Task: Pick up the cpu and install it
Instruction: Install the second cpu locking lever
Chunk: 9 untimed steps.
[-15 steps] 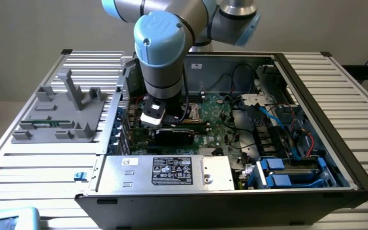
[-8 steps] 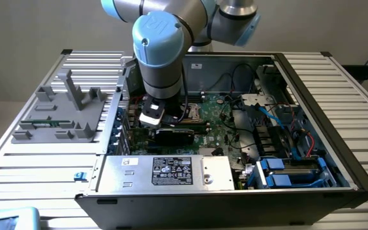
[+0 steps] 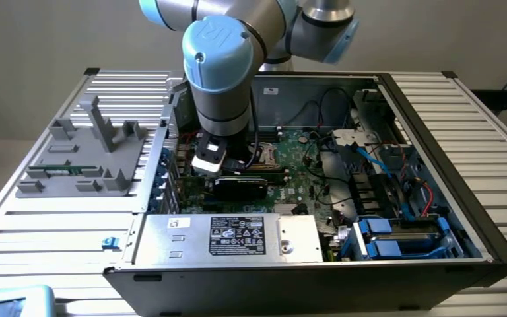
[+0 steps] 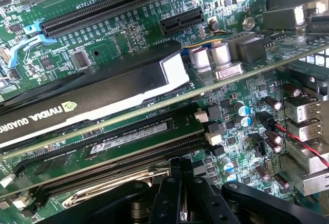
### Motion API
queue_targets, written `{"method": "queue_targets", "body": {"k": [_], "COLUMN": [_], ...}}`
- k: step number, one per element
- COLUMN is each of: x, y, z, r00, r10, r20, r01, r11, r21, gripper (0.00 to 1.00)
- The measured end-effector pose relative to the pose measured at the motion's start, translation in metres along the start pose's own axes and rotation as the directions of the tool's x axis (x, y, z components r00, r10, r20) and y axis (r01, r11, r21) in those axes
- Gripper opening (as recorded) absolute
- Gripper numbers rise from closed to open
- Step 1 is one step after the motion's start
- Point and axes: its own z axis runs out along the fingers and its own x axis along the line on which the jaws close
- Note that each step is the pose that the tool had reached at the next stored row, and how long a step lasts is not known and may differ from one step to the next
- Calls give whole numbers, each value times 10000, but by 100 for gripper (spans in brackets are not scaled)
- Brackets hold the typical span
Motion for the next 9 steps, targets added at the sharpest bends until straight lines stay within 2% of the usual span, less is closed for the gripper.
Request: {"method": "queue_targets", "body": {"k": [9], "x": [-5], "y": [3], "z": [3], "r00": [10000], "r10": [-2], "r20": [-19], "r01": [2], "r11": [10000], "r21": [-45], "gripper": [11]}}
